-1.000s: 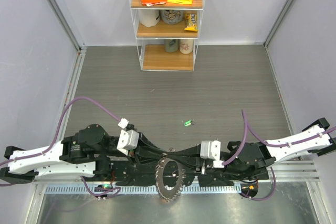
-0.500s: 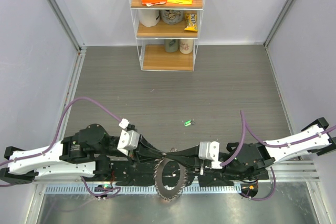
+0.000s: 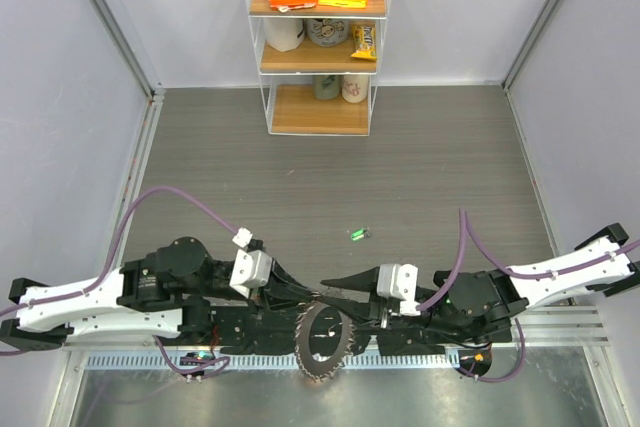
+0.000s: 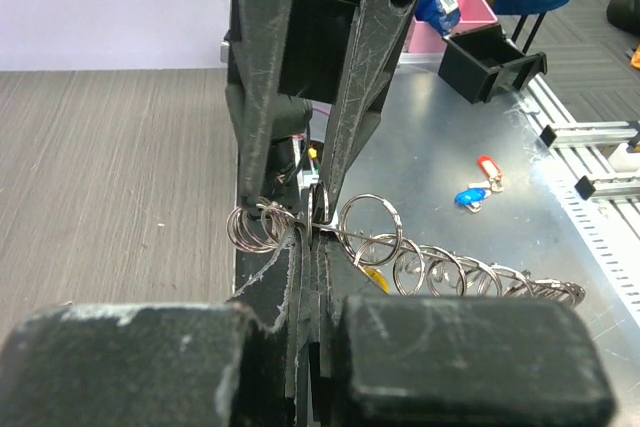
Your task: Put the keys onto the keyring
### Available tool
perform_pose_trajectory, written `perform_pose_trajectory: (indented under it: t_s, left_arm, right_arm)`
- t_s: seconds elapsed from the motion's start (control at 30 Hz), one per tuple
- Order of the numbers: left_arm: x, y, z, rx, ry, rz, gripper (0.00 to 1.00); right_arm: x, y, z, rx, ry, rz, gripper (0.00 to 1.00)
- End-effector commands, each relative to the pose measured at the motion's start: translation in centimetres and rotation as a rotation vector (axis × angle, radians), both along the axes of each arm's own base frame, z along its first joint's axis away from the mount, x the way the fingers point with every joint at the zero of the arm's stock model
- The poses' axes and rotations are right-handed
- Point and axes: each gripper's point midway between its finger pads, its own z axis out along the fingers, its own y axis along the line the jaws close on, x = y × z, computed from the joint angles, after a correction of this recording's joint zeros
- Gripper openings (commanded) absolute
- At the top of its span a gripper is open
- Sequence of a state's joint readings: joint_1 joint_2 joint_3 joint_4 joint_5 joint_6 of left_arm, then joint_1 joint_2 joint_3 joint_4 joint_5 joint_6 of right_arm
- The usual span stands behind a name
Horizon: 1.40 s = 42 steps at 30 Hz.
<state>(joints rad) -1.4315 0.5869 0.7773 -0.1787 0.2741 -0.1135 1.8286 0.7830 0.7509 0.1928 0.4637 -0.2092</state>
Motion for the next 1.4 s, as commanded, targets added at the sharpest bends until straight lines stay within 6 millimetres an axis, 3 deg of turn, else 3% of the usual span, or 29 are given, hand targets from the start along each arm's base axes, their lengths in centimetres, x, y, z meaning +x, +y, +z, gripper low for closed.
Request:
perform_pose_trajectory:
  t_s: [0.0,0.1,0.13,0.43,0.83,1.07,1.23,1.33,1.37]
  left_arm:
    - [-0.7,-0.5,2.0,-0.061,-0.022,-0.033,0.00]
    - [0.1,-0.7,1.0,-0.013,-0.027,0.003,0.00]
    - [0.4,-0.9,0.6,0.006,-0.032,0.021,0.00]
    - [3.4,-1.8,-4.5,0.259,-0.067,0.161,0.00]
    - [5.6,-1.5,-7.5,0.483,-0.099,0.270,0.00]
    - [6.8,-0.8,-8.7,0.604,-0.106,0.346,0.00]
    - [7.8,-0.3,-9.5,0.657,-0.102,0.417,0.00]
    - [8.2,0.0,-9.7,0.676,-0.094,0.452,0.00]
    - [8.4,0.1,-9.8,0.687,-0.094,0.462,0.00]
  right_arm:
    - [2.4,-1.6,0.2,-0.033,0.035,-0.111,0.41]
    - [2.4,-2.4,0.4,-0.044,0.065,-0.104,0.49]
    - [2.6,-2.9,-0.5,-0.087,0.059,-0.110,0.51]
    - [3.8,-6.7,-1.6,-0.199,0.137,-0.168,0.55]
    - [3.2,-5.8,-4.9,-0.421,0.104,-0.178,0.56]
    - [6.5,-7.1,-5.2,-0.399,0.084,-0.391,0.57]
    - [8.9,-8.5,-5.2,-0.337,0.166,-0.540,0.57]
    - [11.3,-9.6,-6.4,-0.329,0.255,-0.637,0.55]
    - [11.2,-9.3,-7.1,-0.329,0.301,-0.616,0.54]
